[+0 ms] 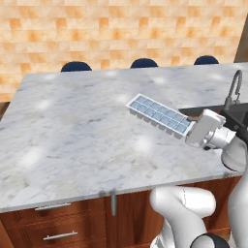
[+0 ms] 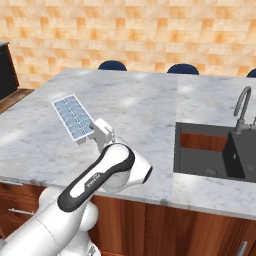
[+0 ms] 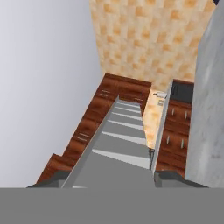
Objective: The ice cube tray has been filled with water. Take the tray and place it in the freezer to make ice. Close the freezer door after placing the tray.
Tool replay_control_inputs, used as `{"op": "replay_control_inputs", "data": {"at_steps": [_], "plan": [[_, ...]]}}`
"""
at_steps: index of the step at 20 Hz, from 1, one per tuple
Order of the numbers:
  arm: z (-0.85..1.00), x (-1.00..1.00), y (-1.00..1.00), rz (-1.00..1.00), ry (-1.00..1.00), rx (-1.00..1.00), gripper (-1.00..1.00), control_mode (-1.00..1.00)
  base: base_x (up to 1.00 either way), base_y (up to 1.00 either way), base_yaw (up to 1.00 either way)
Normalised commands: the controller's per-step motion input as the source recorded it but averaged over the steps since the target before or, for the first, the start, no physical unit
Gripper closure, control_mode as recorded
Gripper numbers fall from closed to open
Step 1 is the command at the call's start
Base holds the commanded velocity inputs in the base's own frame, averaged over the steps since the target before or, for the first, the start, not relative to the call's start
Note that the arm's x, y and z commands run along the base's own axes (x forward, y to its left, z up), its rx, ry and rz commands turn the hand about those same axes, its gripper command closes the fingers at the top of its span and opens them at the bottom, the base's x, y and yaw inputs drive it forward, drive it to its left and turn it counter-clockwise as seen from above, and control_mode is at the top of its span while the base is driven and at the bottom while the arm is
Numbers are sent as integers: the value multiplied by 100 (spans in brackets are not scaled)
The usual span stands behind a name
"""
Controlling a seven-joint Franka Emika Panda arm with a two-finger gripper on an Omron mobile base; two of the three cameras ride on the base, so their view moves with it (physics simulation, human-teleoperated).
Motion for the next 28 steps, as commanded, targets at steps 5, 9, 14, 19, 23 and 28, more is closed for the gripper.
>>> {"op": "replay_control_inputs", "data": {"at_steps": [5, 9, 14, 19, 23, 28], "plan": [[0, 0, 0, -4, 21, 0, 100, -100, 0, 0, 0], [0, 0, 0, -2, 17, 0, 100, -100, 0, 0, 0], [0, 0, 0, 0, 0, 0, 100, -100, 0, 0, 0], [0, 0, 0, 0, 0, 0, 100, -100, 0, 0, 0], [0, 0, 0, 0, 0, 0, 100, 100, -10, 0, 0], [0, 0, 0, 0, 0, 0, 100, 100, -79, 0, 0]]}}
